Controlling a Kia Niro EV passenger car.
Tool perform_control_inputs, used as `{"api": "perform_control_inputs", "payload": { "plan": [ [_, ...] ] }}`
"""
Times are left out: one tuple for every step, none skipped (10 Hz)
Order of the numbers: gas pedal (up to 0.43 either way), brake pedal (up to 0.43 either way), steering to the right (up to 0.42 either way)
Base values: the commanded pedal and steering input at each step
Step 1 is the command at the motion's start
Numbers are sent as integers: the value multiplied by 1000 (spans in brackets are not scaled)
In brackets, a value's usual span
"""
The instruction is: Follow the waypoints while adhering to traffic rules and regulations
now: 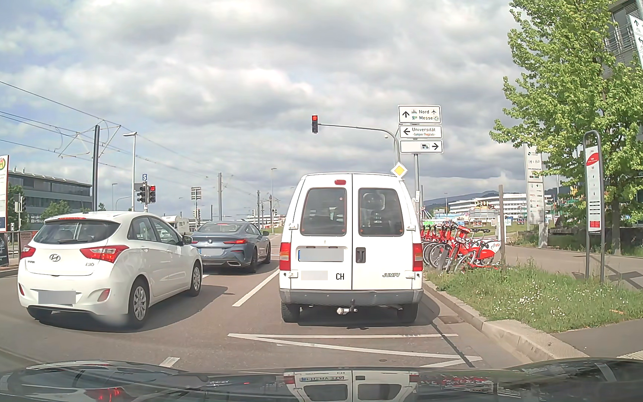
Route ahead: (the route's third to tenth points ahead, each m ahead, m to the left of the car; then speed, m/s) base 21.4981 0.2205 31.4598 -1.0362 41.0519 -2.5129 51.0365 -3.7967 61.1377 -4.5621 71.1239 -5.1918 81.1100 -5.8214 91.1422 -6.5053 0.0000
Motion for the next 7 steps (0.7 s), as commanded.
{"api": "perform_control_inputs", "payload": {
  "plan": [
    [0,201,1],
    [0,201,1],
    [0,201,1],
    [0,201,1],
    [0,201,1],
    [0,201,1],
    [0,201,1]
  ]
}}
